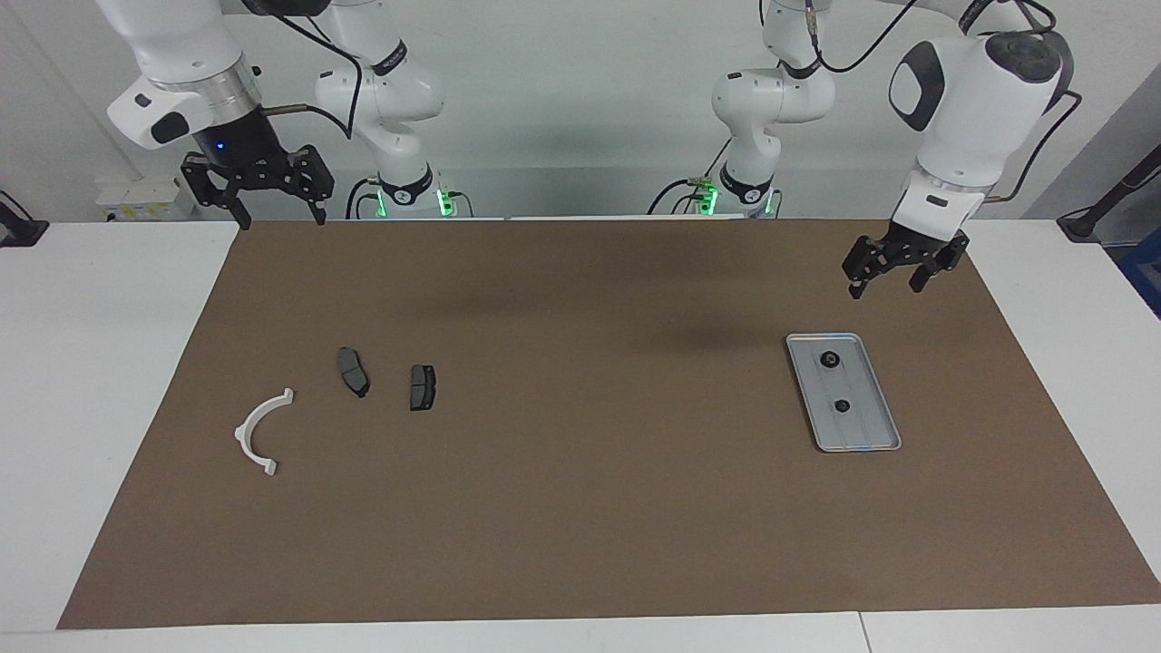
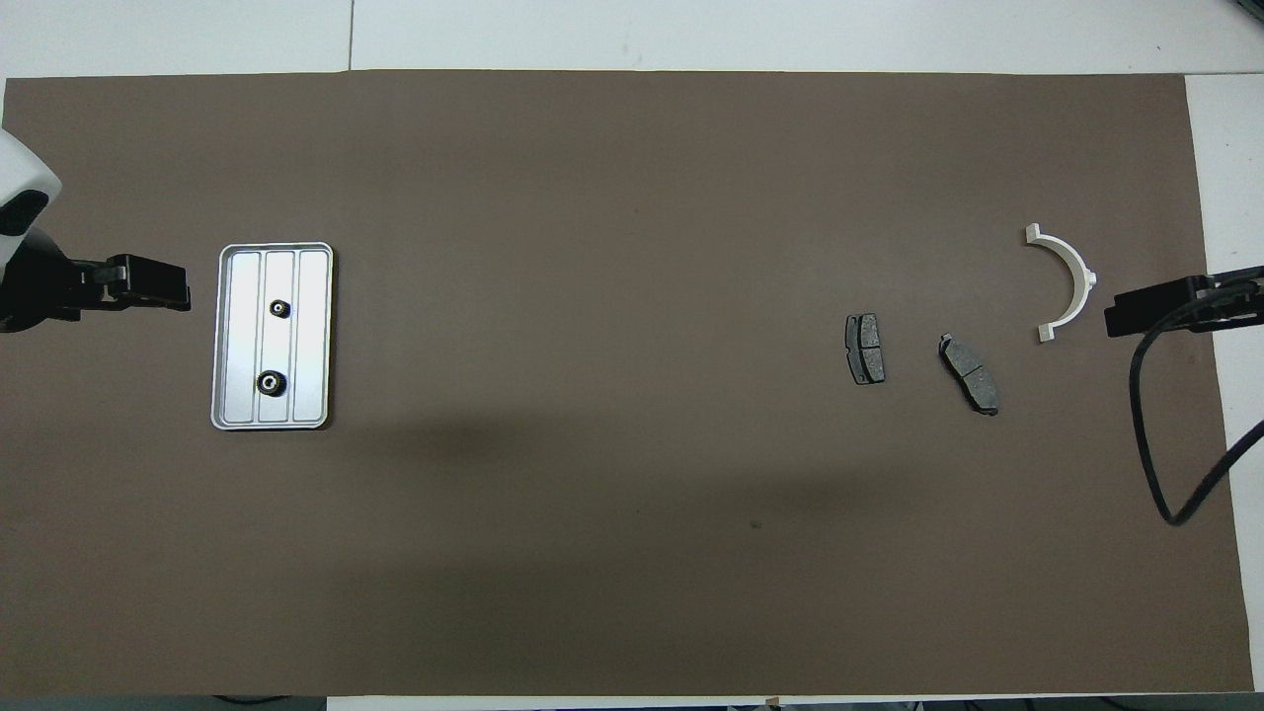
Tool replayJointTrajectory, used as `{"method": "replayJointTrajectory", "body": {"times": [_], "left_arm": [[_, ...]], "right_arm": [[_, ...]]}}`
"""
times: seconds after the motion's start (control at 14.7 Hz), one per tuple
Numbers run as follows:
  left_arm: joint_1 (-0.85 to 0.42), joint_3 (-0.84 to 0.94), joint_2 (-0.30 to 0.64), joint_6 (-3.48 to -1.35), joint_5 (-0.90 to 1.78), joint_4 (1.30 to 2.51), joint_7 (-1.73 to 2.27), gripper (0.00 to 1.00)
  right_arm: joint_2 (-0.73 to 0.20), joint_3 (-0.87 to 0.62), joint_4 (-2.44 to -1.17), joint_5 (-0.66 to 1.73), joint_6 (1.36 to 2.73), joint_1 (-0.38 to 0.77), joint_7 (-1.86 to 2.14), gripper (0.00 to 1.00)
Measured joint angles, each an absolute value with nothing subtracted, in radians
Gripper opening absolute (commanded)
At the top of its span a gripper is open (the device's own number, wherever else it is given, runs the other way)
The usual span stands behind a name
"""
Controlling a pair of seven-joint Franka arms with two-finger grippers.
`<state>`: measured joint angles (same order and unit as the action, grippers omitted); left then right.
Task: Place bearing gear from tray to pile
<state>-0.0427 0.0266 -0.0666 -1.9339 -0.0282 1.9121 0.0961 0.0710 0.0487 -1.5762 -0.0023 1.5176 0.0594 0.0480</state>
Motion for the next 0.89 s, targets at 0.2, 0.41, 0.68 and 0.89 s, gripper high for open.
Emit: {"method": "replayJointTrajectory", "body": {"times": [0.2,0.41,0.68,0.89], "left_arm": [[-0.042,0.025,-0.054,-2.024,-0.028,1.997,0.096,0.86],[-0.009,0.024,-0.021,-2.129,-0.029,2.085,0.054,0.81],[0.016,0.022,-0.008,-2.255,-0.029,2.218,0.029,0.76],[0.016,0.023,0.027,-2.314,-0.029,2.26,0.029,0.71]], "right_arm": [[0.071,0.049,-1.576,-0.002,1.518,0.059,0.048,1.0],[0.071,0.049,-1.576,-0.002,1.518,0.059,0.048,1.0],[0.071,0.049,-1.576,-0.002,1.518,0.059,0.048,1.0],[0.071,0.049,-1.576,-0.002,1.518,0.059,0.048,1.0]]}}
